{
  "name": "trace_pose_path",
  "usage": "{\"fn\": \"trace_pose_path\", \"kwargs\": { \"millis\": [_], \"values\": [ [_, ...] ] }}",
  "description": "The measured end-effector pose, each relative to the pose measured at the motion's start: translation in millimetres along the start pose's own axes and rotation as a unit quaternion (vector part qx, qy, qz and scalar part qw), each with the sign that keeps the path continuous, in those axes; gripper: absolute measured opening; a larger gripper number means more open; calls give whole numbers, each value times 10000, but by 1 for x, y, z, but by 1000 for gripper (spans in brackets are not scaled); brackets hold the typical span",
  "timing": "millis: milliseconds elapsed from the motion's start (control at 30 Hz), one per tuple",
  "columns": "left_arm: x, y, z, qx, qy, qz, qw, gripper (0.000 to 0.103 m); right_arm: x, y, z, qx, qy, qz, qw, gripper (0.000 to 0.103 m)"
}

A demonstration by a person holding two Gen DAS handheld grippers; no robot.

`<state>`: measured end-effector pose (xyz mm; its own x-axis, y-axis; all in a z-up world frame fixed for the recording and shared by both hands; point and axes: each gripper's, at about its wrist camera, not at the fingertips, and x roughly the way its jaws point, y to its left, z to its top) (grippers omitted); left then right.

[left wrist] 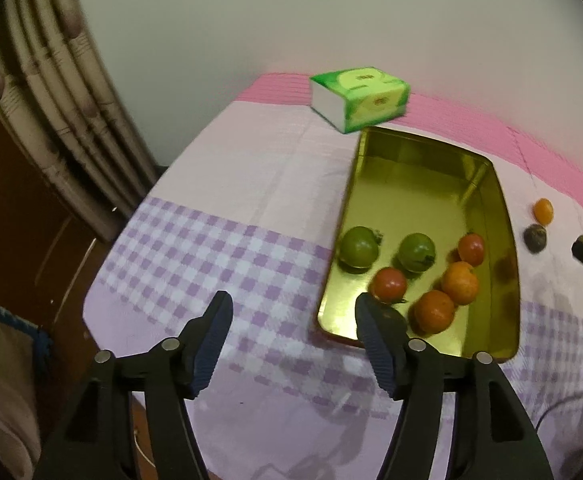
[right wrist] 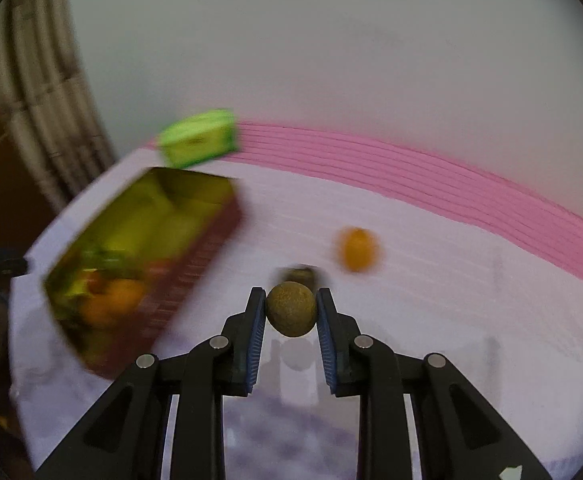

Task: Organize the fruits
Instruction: 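Lower the small olive-green fruit into the tray and open the right tool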

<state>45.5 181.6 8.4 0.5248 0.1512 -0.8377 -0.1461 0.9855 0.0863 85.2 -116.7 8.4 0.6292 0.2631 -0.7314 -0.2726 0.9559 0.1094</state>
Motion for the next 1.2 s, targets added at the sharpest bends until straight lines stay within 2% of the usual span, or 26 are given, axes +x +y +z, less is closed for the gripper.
{"fn": "trace_pose_path", "kwargs": {
  "millis": [200,433,767,967,1067,1200],
  "values": [
    [3,11,-4,-201,75,57,9998,69,12,82,3,-719,190,519,9959,23],
    [10,20,-5,-417,224,-45,9989,70,27,129,-4,-1202,430,641,9897,23],
    [12,20,-5,-448,260,-88,9986,70,46,139,-12,-1223,692,562,9885,24],
    [14,19,-5,-461,309,-64,9984,70,47,139,-13,-1147,696,574,9893,27],
    [14,19,-5,-467,303,-57,9984,70,45,136,-12,-1071,634,566,9906,37],
    [15,20,-6,-478,304,-49,9984,70,29,123,-5,-886,345,569,9938,37]
  ]
}}
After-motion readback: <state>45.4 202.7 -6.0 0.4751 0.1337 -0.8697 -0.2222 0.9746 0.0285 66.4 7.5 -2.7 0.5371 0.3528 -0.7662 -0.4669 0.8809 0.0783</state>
